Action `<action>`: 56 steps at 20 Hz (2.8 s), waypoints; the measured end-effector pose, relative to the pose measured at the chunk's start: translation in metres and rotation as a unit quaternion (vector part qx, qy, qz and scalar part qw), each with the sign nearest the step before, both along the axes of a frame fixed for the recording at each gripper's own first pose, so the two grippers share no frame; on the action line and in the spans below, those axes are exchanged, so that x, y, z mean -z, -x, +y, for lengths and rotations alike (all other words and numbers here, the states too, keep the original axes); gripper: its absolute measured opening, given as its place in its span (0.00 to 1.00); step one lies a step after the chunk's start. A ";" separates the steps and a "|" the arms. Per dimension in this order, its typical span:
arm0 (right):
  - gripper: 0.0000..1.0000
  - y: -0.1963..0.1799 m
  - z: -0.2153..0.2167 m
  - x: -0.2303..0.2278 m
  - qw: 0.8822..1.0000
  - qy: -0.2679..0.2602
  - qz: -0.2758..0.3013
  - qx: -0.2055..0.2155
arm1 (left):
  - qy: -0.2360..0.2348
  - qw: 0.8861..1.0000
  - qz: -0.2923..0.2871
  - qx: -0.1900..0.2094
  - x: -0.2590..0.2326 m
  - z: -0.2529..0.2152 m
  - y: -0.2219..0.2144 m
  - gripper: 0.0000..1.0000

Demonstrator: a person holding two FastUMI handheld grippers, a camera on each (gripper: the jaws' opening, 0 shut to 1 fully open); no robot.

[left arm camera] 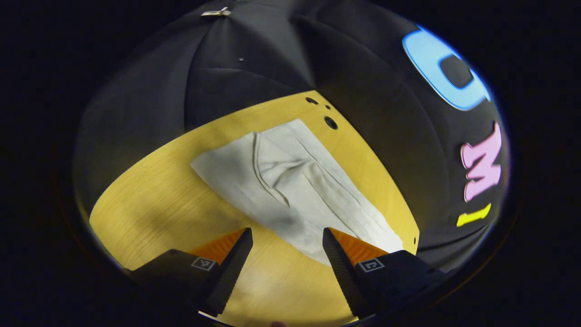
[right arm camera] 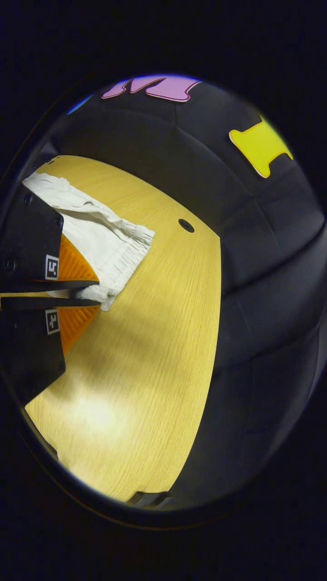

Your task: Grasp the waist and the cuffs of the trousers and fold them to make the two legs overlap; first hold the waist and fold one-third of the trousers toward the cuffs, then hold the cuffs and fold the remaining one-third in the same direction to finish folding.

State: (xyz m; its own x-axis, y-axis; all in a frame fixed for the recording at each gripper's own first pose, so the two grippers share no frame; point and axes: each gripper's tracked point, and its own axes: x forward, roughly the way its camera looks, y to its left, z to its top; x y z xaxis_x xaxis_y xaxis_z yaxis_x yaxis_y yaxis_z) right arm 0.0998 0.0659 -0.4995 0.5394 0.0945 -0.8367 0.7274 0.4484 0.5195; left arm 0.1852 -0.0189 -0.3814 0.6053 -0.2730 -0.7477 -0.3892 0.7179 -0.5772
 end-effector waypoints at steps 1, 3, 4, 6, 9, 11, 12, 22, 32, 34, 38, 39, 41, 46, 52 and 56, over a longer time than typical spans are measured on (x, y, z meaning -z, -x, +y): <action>0.08 0.000 0.000 0.000 1.000 -0.001 -0.001 -0.002 | 0.004 1.000 0.004 -0.013 0.002 0.001 -0.006 0.97; 0.08 0.000 0.000 0.000 1.000 -0.003 -0.002 -0.003 | 0.009 0.999 0.013 -0.033 0.008 0.002 -0.017 0.98; 0.08 0.000 0.000 0.000 1.000 -0.003 -0.002 -0.002 | 0.011 0.999 0.018 -0.041 0.011 0.002 -0.022 0.97; 0.08 0.000 -0.001 0.000 1.000 -0.004 -0.003 -0.004 | 0.008 0.998 0.033 -0.061 0.020 0.006 -0.028 0.92; 0.08 0.000 -0.001 0.000 1.000 -0.002 -0.006 -0.010 | 0.019 0.995 0.022 -0.099 0.021 0.012 -0.051 0.94; 0.09 -0.001 -0.001 0.001 1.000 0.001 -0.008 -0.016 | 0.026 0.992 0.022 -0.119 0.022 0.018 -0.061 0.93; 0.08 -0.001 -0.002 0.001 1.000 0.001 -0.009 -0.018 | 0.023 0.992 0.026 -0.125 0.024 0.021 -0.063 0.90; 0.08 -0.003 -0.008 -0.009 0.998 0.005 -0.050 -0.024 | 0.024 0.989 0.015 -0.144 0.032 0.022 -0.060 0.06; 0.08 0.007 -0.041 -0.082 0.977 0.014 -0.211 -0.032 | 0.031 0.994 0.017 -0.103 0.042 0.009 -0.062 0.06; 0.08 0.013 -0.040 -0.103 0.969 0.016 -0.242 -0.049 | 0.028 0.995 0.017 -0.091 0.042 0.010 -0.062 0.06; 0.08 0.014 -0.019 -0.149 0.948 0.018 -0.301 -0.099 | 0.032 0.996 0.013 -0.085 0.039 0.009 -0.065 0.07; 0.08 0.010 -0.003 -0.163 0.942 0.023 -0.314 -0.118 | 0.034 0.996 0.012 -0.085 0.038 0.011 -0.065 0.07; 0.08 0.006 0.025 -0.184 0.929 0.023 -0.336 -0.153 | 0.036 0.996 0.010 -0.083 0.039 0.010 -0.066 0.07; 0.08 -0.010 0.111 -0.221 0.905 0.007 -0.368 -0.211 | 0.050 0.995 0.002 -0.086 0.038 0.012 -0.065 0.06; 0.08 0.005 0.208 -0.209 0.898 -0.032 -0.350 -0.264 | 0.071 0.993 -0.004 -0.093 0.035 0.014 -0.068 0.07; 0.08 0.025 0.267 -0.166 0.899 -0.053 -0.304 -0.310 | 0.078 0.993 -0.010 -0.091 0.035 0.016 -0.066 0.06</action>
